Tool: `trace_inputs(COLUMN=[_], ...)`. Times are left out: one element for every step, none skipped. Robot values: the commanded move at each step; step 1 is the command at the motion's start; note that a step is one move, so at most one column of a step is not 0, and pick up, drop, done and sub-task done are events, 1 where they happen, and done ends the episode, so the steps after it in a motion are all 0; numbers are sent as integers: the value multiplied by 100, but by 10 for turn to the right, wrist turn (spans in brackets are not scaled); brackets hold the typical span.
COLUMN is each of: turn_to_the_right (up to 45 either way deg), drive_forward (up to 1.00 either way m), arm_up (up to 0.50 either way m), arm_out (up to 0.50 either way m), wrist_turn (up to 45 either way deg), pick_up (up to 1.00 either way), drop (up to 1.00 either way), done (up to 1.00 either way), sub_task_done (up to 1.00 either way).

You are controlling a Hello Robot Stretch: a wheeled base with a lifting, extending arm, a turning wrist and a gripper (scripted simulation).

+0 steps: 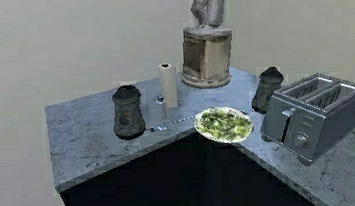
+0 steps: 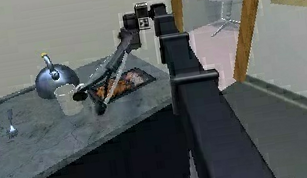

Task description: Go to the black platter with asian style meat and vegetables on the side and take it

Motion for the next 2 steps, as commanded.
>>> trace_inputs(turn_to_the_right=[0,0], drive_forward=[0,0], arm_up=[0,0], arm_out=[0,0], wrist_turn=[450,30], pick_up=[0,0], drop=[0,0], done=[0,0], sub_task_done=[0,0])
